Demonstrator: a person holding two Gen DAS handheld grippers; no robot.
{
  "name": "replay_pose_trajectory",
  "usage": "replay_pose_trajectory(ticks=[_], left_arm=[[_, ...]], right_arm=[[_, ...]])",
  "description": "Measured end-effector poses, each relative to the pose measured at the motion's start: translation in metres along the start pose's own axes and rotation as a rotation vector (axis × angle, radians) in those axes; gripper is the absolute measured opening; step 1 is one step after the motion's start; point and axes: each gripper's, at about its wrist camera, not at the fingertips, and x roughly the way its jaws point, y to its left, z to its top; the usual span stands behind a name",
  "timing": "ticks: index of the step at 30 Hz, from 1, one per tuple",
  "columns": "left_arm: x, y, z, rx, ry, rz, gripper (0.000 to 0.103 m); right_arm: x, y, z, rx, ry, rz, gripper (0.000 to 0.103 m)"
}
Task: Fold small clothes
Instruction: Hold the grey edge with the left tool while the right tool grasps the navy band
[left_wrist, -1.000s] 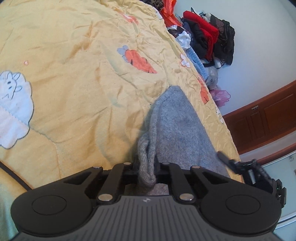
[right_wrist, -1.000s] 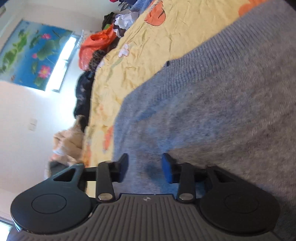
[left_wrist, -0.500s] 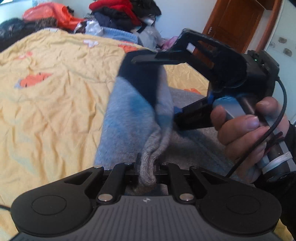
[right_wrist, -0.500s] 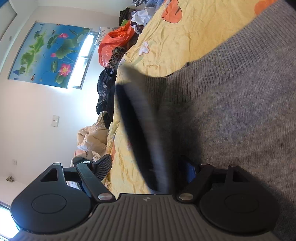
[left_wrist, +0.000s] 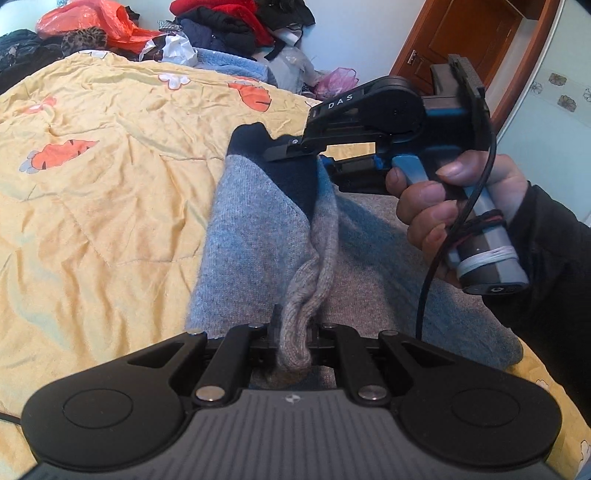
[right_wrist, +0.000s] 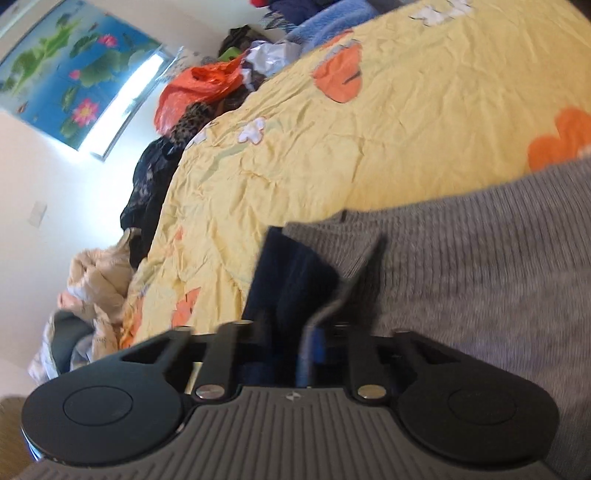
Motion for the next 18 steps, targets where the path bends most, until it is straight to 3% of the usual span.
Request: replay_pose_trajectory(ticks=[7, 18], left_arm=[[0.006, -0.030, 0.010, 0.062, 0.010, -0.057, 0.008], [0.059, -0.143, 0.017, 0.223, 0.088, -0.260, 0.008]], right_arm=[[-0.031, -0.004, 0.015, -0.165, -0.005, -0.004, 0.018], [-0.124, -0.075, 0.043, -0.242, -0.043, -0.113, 0.018]])
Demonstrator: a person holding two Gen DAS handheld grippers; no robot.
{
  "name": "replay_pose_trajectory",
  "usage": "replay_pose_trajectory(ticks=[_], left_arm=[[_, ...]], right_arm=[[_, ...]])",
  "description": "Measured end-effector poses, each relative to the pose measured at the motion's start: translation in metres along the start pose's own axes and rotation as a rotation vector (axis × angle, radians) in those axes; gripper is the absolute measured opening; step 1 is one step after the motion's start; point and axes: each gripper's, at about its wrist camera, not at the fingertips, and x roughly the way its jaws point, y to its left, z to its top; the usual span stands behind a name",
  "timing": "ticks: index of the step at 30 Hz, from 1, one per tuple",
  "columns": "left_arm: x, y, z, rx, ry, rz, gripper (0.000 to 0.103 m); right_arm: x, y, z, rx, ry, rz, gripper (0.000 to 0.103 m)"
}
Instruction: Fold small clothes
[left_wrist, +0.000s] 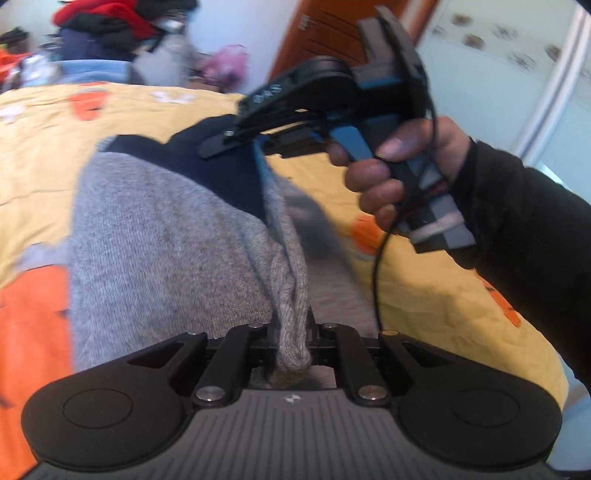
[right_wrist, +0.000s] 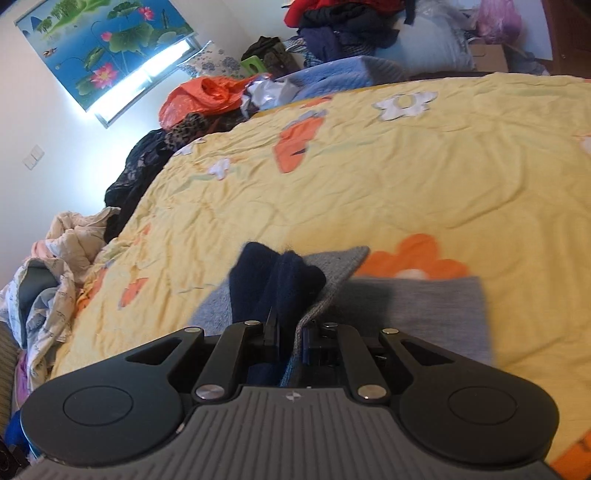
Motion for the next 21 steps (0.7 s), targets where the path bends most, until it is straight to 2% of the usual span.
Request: replay_pose_trajectory(ticks=[2, 7, 13, 15, 17, 18, 19, 20, 21], left_arm=[[0.014, -0.014, 0.004, 0.023, 0.020, -0.020, 0.008], [0.050, -0.027, 0.009, 0.046, 0.082, -0.009, 0.008], [0.063, -0.028, 0.011, 0.065, 0.084, 0.004, 0.009], [0.058, -0.032, 0.000, 0.072, 0.077, -0.009, 0.012], [0.040, -0.026, -0.005, 0.050, 0.086, -0.065, 0.025], [0.030, -0.018, -0.003, 0.026, 0.084, -0.100, 0.030], [0.016, -0.005, 0.001, -0.002, 0.058, -0.121, 0.043], [0.001, 0.009, 0.004, -0.035, 0.008, -0.116, 0.054], [-0.016, 0.026, 0.008, -0.077, -0.069, -0.084, 0.080]], right_arm=[[-0.009, -0.015, -0.002, -0.001, -0.004, -0.024, 0.018], [-0.017, -0.049, -0.012, 0.019, -0.001, -0.062, 0.018], [-0.011, -0.072, -0.029, 0.069, -0.003, -0.051, 0.018], [-0.008, -0.077, -0.034, 0.103, -0.015, -0.048, 0.019], [-0.012, -0.081, -0.039, 0.158, -0.047, -0.028, 0.030], [-0.019, -0.083, -0.042, 0.193, -0.069, -0.018, 0.041], [-0.031, -0.084, -0.044, 0.223, -0.108, -0.012, 0.057], [-0.044, -0.085, -0.049, 0.240, -0.159, -0.011, 0.066], [-0.059, -0.087, -0.055, 0.257, -0.221, -0.016, 0.083]])
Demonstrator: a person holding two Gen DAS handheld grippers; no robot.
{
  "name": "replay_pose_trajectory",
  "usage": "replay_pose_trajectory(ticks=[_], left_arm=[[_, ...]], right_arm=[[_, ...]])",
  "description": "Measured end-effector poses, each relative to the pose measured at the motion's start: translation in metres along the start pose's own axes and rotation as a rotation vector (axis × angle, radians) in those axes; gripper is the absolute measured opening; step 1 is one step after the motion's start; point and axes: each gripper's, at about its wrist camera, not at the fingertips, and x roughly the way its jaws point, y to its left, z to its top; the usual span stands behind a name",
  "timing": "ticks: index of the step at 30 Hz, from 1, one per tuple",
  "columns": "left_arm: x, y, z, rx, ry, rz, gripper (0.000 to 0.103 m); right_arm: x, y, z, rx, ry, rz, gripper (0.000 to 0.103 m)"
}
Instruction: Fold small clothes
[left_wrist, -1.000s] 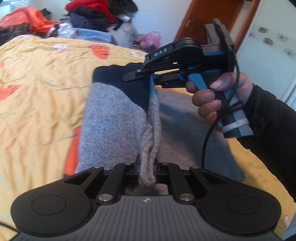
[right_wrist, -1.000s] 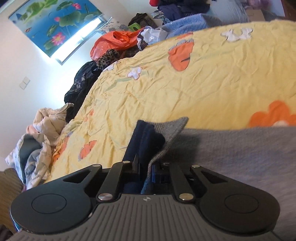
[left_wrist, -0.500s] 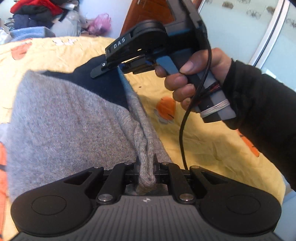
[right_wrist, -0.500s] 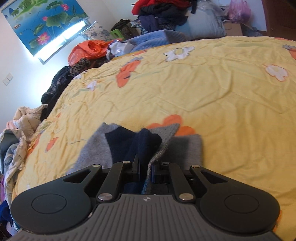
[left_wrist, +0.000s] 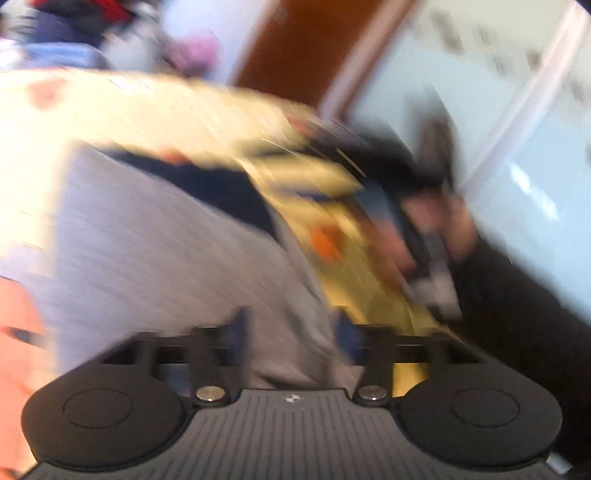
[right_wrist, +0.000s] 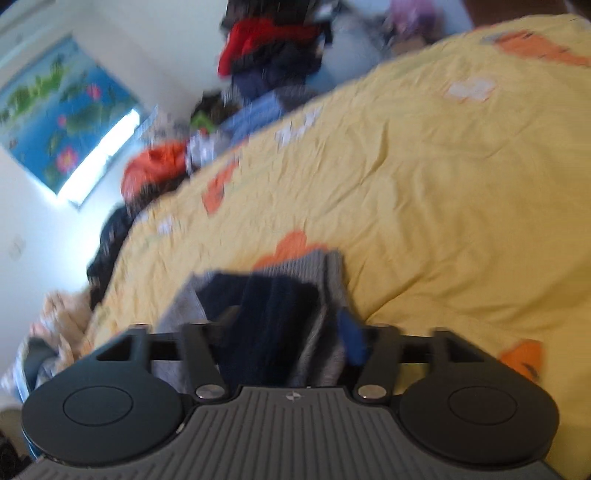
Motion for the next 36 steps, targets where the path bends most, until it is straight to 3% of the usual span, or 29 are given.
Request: replay_pose_trajectory(ticks=[1, 3, 7, 12, 13, 14, 15, 16, 20, 22, 28, 31, 33, 35, 36], left_arm=[[-0.015, 0.017, 0.006, -0.043, -0.082, 0.041, 0.094], [-0.030, 0.056, 0.020, -0.166, -0.183, 0.088, 0.094], [-0.010, 0.119, 0.041, -0.404, -0.111, 0.071, 0.094], [0.037, 0.138, 0.043, -0.415, 0.003, 0.084, 0.093], [0.046, 0.136, 0.042, -0.392, -0.002, 0.079, 0.085], [0.049, 0.135, 0.044, -0.361, -0.004, 0.095, 0.052], [0.058, 0.132, 0.047, -0.336, 0.025, 0.130, 0.043], [0.057, 0.129, 0.047, -0.314, 0.024, 0.152, 0.039], [0.044, 0.115, 0.057, -0.235, 0.023, 0.196, 0.030], [0.031, 0.117, 0.070, -0.221, 0.005, 0.193, 0.030], [0.008, 0.158, 0.091, -0.212, 0.001, 0.313, 0.032], [0.004, 0.178, 0.078, -0.264, 0.053, 0.315, 0.046], [-0.012, 0.182, 0.063, -0.312, 0.015, 0.269, 0.059], [-0.029, 0.176, 0.046, -0.321, -0.015, 0.225, 0.077], [-0.036, 0.171, 0.035, -0.312, -0.020, 0.203, 0.077]], right_arm=[[-0.013, -0.006, -0.003, 0.017, -0.048, -0.006, 0.089], [-0.026, -0.017, -0.010, 0.041, -0.060, -0.032, 0.088], [-0.017, -0.032, -0.024, 0.081, -0.012, -0.086, 0.083], [-0.001, -0.007, -0.036, 0.045, 0.038, -0.050, 0.083], [0.001, -0.001, -0.039, 0.028, 0.044, -0.048, 0.083], [0.004, 0.003, -0.041, 0.013, 0.048, -0.050, 0.083], [0.006, 0.008, -0.043, 0.001, 0.051, -0.053, 0.072], [0.009, 0.011, -0.046, -0.009, 0.074, -0.051, 0.045], [0.013, 0.028, -0.054, -0.034, 0.058, -0.058, 0.039], [0.015, 0.036, -0.054, -0.003, 0.044, -0.023, 0.038], [0.050, 0.082, -0.058, -0.015, 0.070, 0.094, 0.037], [0.072, 0.084, -0.061, -0.005, 0.073, 0.044, 0.042], [0.072, 0.073, -0.064, 0.047, 0.073, 0.005, 0.057], [0.058, 0.060, -0.070, 0.107, 0.067, 0.044, 0.064], [0.049, 0.057, -0.074, 0.113, 0.059, 0.046, 0.070]])
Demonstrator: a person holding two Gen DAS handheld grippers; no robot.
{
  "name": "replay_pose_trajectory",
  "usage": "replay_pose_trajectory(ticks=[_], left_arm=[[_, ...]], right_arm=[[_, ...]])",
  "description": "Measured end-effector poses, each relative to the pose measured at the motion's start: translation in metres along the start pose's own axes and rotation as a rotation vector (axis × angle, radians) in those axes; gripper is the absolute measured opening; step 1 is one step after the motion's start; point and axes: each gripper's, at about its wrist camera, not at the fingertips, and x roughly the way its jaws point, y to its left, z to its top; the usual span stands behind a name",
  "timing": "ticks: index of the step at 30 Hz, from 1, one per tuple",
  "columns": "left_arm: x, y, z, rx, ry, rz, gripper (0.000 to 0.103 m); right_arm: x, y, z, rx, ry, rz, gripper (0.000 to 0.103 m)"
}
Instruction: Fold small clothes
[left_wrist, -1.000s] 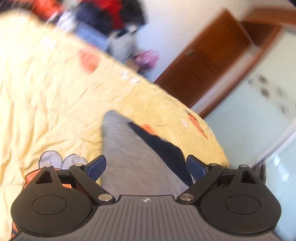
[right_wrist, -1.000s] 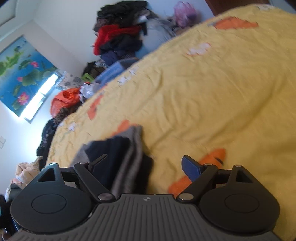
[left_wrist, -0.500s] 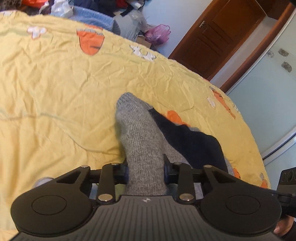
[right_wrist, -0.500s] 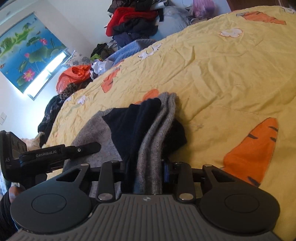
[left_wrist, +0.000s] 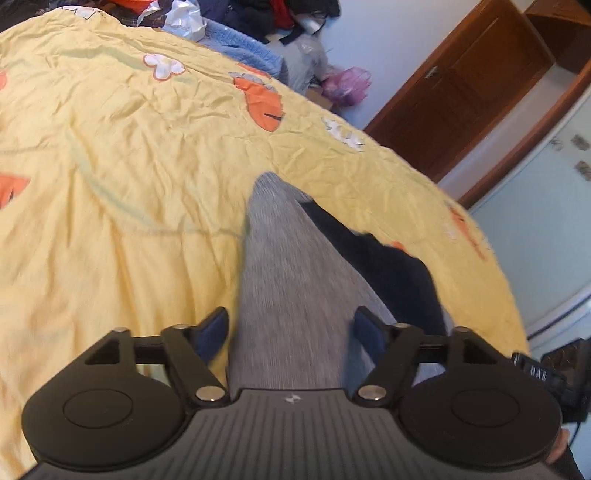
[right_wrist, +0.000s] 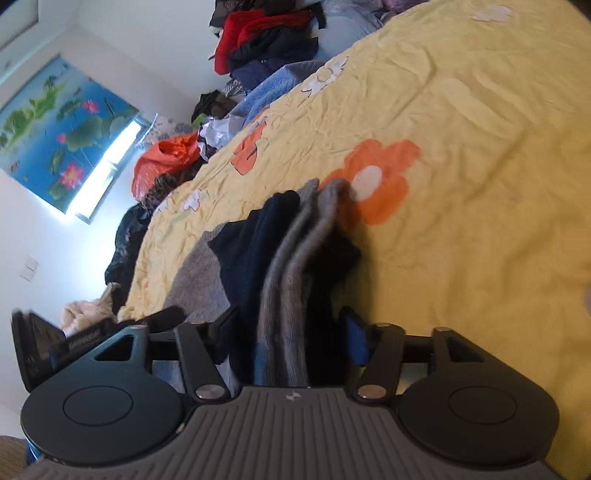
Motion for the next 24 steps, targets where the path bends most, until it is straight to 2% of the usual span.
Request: replay_pose_trajectory(ticks=[1, 3, 8, 9, 10, 11, 12, 13, 15, 17, 20, 22, 24], left_arm=[[-0.005, -0.001, -0.011, 0.007, 0.014, -0.018, 0.077], [-0.009, -0.002, -0.032, 0.004, 0.054, -0.036, 0.077], [-0.022, -0.006, -0.065, -0.013, 0.081, -0.124, 0.075], [-0.024, -0.007, -0.069, -0.009, 0.080, -0.123, 0.069], [-0.024, -0.008, -0.071, 0.003, 0.088, -0.107, 0.046], [-0.024, -0.008, -0.072, 0.012, 0.095, -0.080, 0.031], [-0.022, -0.005, -0.070, 0.001, 0.100, -0.065, 0.026], [-0.024, -0.003, -0.069, -0.018, 0.105, -0.064, 0.016], [-0.033, 0.001, -0.068, -0.035, 0.097, -0.072, 0.014], [-0.051, -0.001, -0.069, -0.012, 0.084, -0.084, 0.013], [-0.069, 0.000, -0.081, 0.032, 0.105, -0.094, 0.014], [-0.070, 0.002, -0.096, 0.093, 0.142, -0.063, 0.016], [-0.074, 0.007, -0.107, 0.111, 0.154, -0.049, 0.020]], right_arm=[[-0.010, -0.003, -0.005, 0.001, -0.011, -0.003, 0.074], [-0.027, -0.008, -0.017, 0.012, -0.003, 0.008, 0.075], [-0.042, -0.002, -0.054, 0.000, 0.081, 0.070, 0.074], [-0.042, 0.001, -0.059, -0.003, 0.092, 0.081, 0.073], [-0.042, 0.004, -0.063, -0.005, 0.103, 0.086, 0.068], [-0.041, 0.007, -0.066, -0.011, 0.118, 0.083, 0.061], [-0.037, 0.010, -0.068, -0.025, 0.143, 0.067, 0.040], [-0.033, 0.012, -0.070, -0.040, 0.167, 0.040, 0.025], [-0.034, 0.014, -0.074, -0.048, 0.178, 0.046, 0.025], [-0.044, 0.024, -0.078, -0.086, 0.180, 0.072, 0.024], [-0.063, 0.032, -0.089, -0.126, 0.201, 0.105, 0.024], [-0.067, 0.030, -0.101, -0.131, 0.229, 0.096, 0.025], [-0.068, 0.023, -0.112, -0.122, 0.229, 0.057, 0.028]])
